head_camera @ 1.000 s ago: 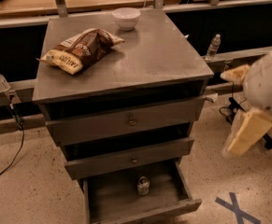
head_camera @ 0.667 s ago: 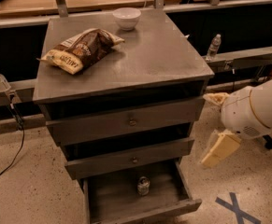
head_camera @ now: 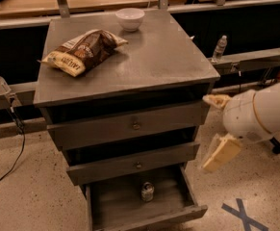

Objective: Pick 7up can from bottom drawer and place on counter

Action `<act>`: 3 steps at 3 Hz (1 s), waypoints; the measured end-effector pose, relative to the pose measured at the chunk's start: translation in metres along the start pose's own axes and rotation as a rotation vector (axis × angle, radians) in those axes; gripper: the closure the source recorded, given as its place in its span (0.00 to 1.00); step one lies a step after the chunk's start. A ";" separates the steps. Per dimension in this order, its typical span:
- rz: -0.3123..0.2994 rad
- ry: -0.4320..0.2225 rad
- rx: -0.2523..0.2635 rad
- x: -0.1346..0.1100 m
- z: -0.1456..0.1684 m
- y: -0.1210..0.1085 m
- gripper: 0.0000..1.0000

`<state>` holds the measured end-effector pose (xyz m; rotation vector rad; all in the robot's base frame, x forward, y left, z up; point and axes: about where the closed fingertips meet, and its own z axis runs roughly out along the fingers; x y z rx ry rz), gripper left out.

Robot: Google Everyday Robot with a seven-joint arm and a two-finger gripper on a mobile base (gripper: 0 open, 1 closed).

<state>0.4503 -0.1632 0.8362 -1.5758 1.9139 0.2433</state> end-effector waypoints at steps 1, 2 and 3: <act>0.022 -0.220 -0.027 -0.001 0.065 0.008 0.00; 0.087 -0.441 0.010 -0.007 0.121 0.017 0.00; 0.066 -0.582 0.043 -0.008 0.170 0.020 0.00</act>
Offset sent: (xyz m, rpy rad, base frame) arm 0.0542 0.1253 -0.2142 0.8144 -0.1963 0.1099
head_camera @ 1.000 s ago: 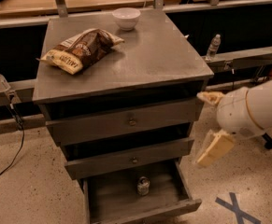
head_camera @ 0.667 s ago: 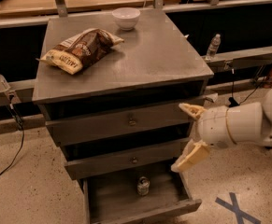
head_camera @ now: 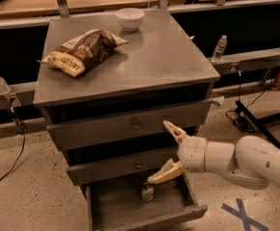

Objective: Pick 7up can from bottom drawer and place on counter

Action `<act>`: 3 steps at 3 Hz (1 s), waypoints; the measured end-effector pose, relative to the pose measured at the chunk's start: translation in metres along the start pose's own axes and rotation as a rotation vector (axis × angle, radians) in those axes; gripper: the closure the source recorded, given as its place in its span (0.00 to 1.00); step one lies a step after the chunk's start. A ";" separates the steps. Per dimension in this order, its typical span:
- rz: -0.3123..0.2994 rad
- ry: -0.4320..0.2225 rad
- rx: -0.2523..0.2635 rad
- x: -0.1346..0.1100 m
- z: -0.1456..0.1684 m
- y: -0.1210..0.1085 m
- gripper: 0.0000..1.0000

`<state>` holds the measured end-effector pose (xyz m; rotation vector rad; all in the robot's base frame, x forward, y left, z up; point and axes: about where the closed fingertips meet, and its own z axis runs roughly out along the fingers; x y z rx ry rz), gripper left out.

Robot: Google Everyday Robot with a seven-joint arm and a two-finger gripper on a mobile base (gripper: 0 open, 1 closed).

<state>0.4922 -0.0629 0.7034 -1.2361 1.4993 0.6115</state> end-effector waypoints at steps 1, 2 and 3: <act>0.053 -0.083 -0.025 0.060 0.039 0.018 0.00; 0.054 -0.067 -0.030 0.060 0.041 0.021 0.00; 0.056 -0.039 -0.046 0.103 0.056 0.031 0.00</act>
Offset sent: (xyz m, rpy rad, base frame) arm 0.0046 0.0126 -0.0529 0.0644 0.0072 0.0198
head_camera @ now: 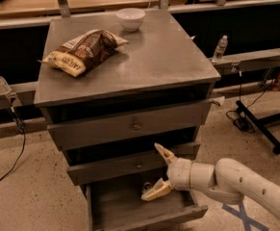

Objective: Pick 7up can from bottom drawer and place on counter

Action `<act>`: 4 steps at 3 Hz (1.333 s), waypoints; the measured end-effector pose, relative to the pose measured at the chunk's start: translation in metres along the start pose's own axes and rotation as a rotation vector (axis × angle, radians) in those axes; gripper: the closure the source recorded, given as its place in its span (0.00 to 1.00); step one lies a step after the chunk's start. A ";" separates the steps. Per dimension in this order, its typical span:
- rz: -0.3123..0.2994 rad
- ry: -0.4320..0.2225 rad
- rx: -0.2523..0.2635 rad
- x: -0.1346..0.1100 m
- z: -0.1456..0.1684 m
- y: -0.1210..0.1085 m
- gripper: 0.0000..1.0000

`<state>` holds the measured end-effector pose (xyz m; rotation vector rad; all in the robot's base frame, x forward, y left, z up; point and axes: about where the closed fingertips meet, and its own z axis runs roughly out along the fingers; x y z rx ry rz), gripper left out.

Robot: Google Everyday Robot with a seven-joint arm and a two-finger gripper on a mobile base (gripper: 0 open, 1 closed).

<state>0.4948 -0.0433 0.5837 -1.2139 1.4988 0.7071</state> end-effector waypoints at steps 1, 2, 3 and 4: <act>0.043 -0.007 -0.025 0.077 0.020 0.026 0.00; 0.105 -0.011 -0.014 0.158 0.037 0.056 0.00; 0.139 0.001 0.005 0.196 0.045 0.068 0.00; 0.237 0.033 0.062 0.248 0.059 0.067 0.00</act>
Offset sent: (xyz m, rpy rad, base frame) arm -0.0461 -0.0070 -0.2387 0.0719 0.1310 -0.0414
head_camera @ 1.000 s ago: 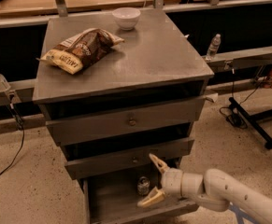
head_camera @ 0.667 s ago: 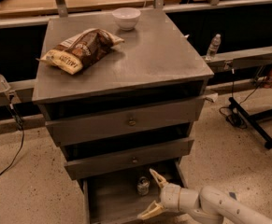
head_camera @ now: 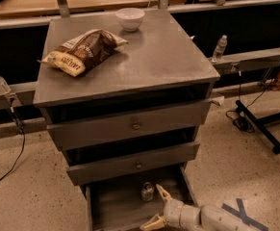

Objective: Pick 7up can from bottom drawer and place on counter

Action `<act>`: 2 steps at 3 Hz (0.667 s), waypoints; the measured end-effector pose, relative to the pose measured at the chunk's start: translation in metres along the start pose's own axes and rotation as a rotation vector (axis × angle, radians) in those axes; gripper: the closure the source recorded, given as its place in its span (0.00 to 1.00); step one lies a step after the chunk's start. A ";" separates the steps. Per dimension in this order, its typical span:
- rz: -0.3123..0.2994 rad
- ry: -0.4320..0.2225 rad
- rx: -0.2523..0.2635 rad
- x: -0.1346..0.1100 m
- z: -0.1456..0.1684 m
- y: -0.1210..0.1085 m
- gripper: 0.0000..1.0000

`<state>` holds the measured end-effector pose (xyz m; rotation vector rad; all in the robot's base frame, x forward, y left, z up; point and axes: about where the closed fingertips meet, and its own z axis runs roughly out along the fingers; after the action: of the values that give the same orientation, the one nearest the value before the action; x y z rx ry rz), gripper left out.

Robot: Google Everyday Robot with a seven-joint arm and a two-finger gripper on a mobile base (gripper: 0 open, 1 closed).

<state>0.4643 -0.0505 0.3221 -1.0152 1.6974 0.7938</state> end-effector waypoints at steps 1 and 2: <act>0.000 0.000 0.000 0.000 0.000 0.000 0.00; -0.036 0.030 0.058 0.013 -0.003 -0.032 0.00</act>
Offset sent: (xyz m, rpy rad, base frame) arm 0.0674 -0.0603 -0.0336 -0.1438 -0.0878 -0.1187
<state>0.4895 -0.0710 0.3091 -1.0192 1.7139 0.7051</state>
